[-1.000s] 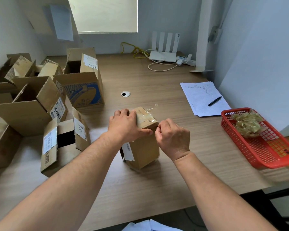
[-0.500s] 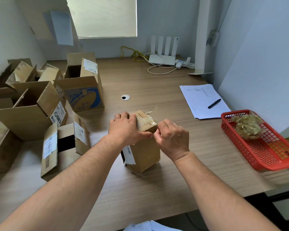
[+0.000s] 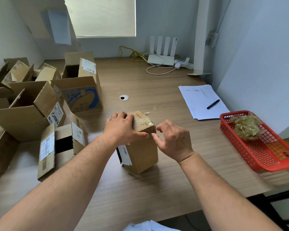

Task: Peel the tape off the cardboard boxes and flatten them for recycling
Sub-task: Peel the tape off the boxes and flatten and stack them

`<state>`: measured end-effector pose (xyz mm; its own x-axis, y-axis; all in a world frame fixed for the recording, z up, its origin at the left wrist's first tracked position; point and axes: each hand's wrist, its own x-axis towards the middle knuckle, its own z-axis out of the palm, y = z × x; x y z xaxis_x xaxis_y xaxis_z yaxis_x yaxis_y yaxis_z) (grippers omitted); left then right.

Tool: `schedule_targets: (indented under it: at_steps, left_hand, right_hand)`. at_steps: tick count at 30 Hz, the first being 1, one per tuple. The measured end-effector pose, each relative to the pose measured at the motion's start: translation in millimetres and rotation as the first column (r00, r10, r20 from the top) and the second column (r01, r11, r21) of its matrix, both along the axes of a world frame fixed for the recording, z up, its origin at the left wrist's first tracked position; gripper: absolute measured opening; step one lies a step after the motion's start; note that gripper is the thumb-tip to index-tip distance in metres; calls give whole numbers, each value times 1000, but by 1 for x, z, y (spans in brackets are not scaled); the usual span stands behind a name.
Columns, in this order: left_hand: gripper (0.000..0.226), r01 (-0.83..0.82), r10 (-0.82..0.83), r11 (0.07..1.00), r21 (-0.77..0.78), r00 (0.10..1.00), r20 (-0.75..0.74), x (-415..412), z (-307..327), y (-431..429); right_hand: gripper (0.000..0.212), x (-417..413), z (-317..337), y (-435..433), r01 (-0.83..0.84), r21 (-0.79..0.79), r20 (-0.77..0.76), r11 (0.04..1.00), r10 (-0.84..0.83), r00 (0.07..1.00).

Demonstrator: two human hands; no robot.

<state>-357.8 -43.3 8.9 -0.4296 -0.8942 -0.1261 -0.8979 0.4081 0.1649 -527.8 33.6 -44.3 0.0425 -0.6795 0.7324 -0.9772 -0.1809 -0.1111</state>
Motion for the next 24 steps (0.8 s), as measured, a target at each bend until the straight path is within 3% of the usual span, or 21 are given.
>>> schedule_targets:
  at_steps: [5,14,18,20,24]
  left_hand:
    - [96,-10,10,1000,9,1000,4,-2,1,-1]
    - [96,20,-20,999,31,1000,-12,6,1,-3]
    - [98,46,-45,998,42,999,-15,11,1,-5]
    - [98,49,-49,998,46,999,-8,10,1,-7]
    - [99,61,-62,996,59,998,11,6,4,-9]
  right_hand:
    - [16,5,3,-7,72,-41,-40,997,-73,997]
    - [13,6,12,-14,41,-62,4,997,-41,999]
    - [10,1,12,-10,-113,-32,41,993,114,993]
    - [19,-1,12,-6,-195,26,20,980,195,981]
    - [11,1,14,-5,-165,21,-33,986,166,986]
